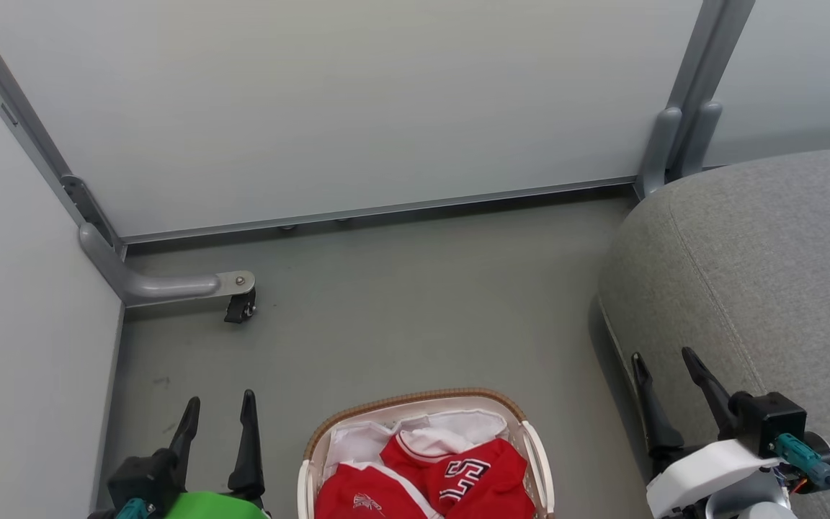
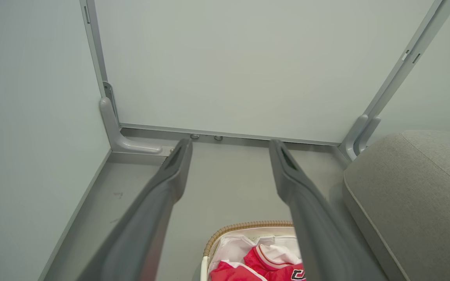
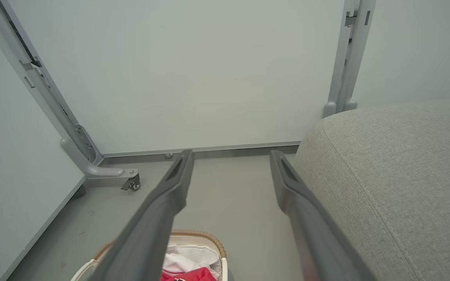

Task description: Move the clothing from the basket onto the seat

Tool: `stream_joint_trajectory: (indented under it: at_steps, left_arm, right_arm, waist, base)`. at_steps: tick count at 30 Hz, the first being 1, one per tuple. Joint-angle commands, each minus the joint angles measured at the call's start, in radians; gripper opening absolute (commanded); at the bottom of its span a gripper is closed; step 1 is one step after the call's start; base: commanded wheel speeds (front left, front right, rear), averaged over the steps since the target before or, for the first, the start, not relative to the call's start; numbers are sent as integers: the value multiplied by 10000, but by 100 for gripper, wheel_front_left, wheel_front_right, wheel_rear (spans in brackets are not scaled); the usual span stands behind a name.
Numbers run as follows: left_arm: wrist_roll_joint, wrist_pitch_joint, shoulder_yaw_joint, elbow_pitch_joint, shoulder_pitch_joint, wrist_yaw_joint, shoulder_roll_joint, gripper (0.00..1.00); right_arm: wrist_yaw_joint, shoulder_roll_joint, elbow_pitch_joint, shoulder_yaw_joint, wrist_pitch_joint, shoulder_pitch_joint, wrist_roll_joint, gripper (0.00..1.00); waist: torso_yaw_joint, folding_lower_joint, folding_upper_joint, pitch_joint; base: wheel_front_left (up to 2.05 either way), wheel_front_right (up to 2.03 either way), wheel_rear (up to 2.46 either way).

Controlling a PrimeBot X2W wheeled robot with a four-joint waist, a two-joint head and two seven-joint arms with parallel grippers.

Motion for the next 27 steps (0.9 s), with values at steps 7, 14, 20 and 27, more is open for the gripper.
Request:
stream_joint_trajectory:
  at_steps: [7,14,20,27]
  left_arm:
    - [513,-189,-13,131,177,60,74,100]
    - [948,-320,-81,207,216,83,78,100]
    - [1280,-425,-165,268,264,90,83,100]
    - [1339,-425,-196,336,276,68,83,100]
  right_arm:
    - [3,-66,-85,65,-203,126,-668,100]
    - [2,-72,-16,60,-332,166,-1049,100]
    - [2,-78,10,95,-444,191,-1422,100]
    - [2,-78,52,175,-456,198,-1441,100]
  waist:
    - [19,0,0,0]
    - [42,0,0,6]
    - [68,0,0,6]
    - [77,0,0,16]
  base:
    - [0,0,0]
    - [0,0,0]
    - [0,0,0]
    - [0,0,0]
